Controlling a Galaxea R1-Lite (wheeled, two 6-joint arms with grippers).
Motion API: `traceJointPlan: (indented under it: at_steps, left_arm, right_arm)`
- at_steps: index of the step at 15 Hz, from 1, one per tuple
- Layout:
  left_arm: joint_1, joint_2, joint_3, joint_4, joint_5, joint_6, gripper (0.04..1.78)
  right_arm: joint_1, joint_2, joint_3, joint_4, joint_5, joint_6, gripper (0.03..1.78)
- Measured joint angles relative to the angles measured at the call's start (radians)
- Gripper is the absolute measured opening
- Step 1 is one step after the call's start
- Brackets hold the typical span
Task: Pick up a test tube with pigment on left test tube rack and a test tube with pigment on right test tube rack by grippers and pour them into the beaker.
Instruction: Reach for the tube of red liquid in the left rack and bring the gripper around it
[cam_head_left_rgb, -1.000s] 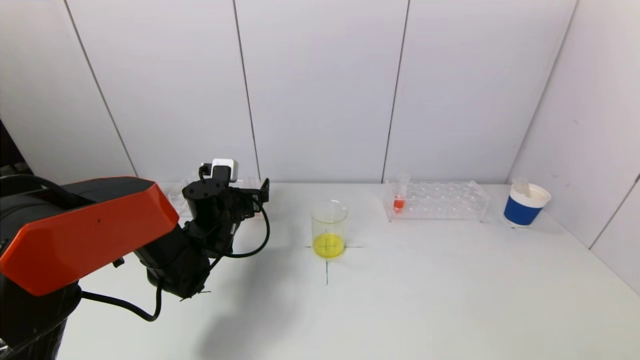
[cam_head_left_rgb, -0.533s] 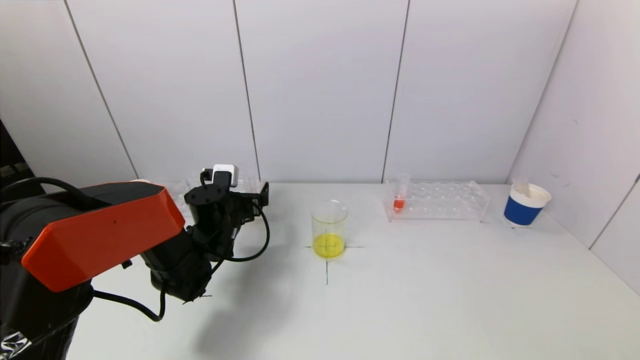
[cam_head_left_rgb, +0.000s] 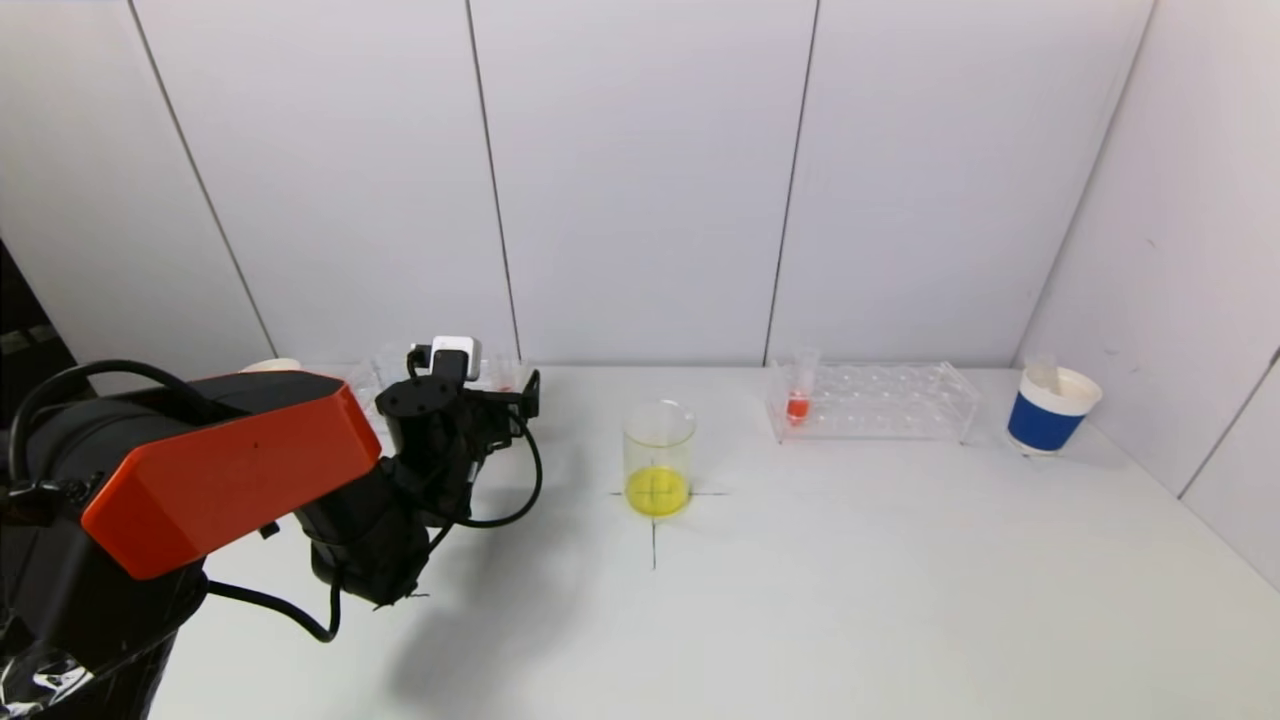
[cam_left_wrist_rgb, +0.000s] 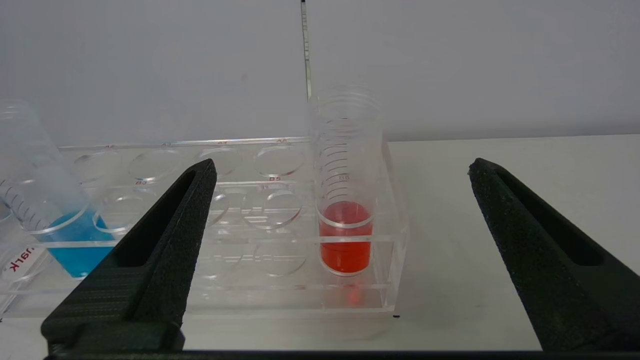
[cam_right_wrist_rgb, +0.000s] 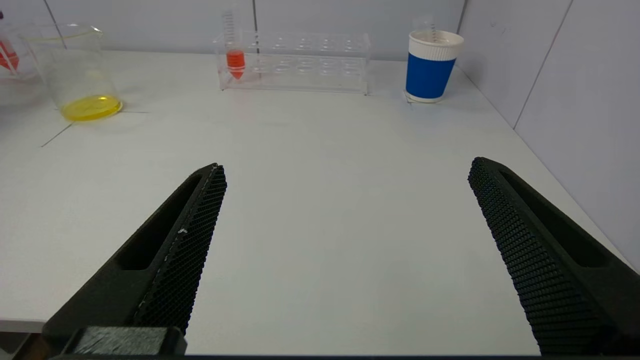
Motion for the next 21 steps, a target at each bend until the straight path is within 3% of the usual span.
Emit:
traceJointPlan:
  at_steps: [21]
  left_arm:
    - [0.014, 0.040, -0.086, 0.000, -0.003, 0.040, 1.76]
  right_arm:
    - [0.000, 0.000, 0.000, 0.000, 0.000, 0.000, 1.76]
